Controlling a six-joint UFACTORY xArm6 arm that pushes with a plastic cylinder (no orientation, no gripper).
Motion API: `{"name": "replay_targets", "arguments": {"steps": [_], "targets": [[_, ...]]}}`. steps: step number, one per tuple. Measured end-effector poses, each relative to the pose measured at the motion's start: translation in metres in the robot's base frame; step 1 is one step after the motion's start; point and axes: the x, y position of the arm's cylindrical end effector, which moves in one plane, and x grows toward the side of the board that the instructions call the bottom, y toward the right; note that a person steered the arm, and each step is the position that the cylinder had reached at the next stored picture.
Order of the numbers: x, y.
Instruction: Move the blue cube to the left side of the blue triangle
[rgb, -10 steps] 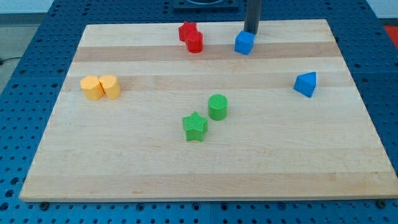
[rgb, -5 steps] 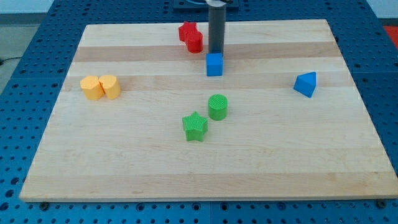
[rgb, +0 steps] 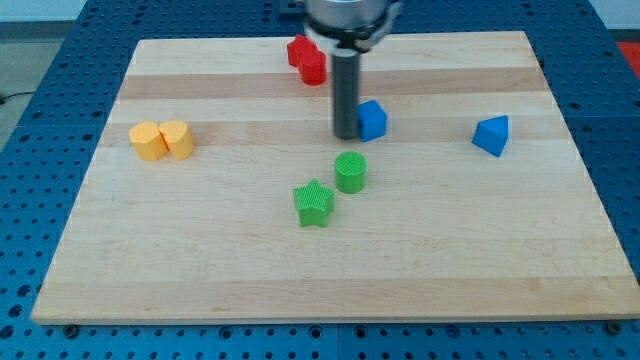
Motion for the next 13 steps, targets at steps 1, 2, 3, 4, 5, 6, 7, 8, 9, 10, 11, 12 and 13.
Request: {"name": "replay_targets", "arguments": {"steps": [1,2,3,4,5,6,7,8,9,10,11,12,13], "targets": [[-0.026,0.016],[-0.042,0.016],[-0.042,0.019],[-0.032,0.026],[-0.059,0.040],[-0.075,0.061],[-0.057,0.071],[-0.029,0.071],[-0.019,0.063],[-0.011,-0.033],[-0.001,-0.006],[0.000,0.066],[0.002,0.111]]}}
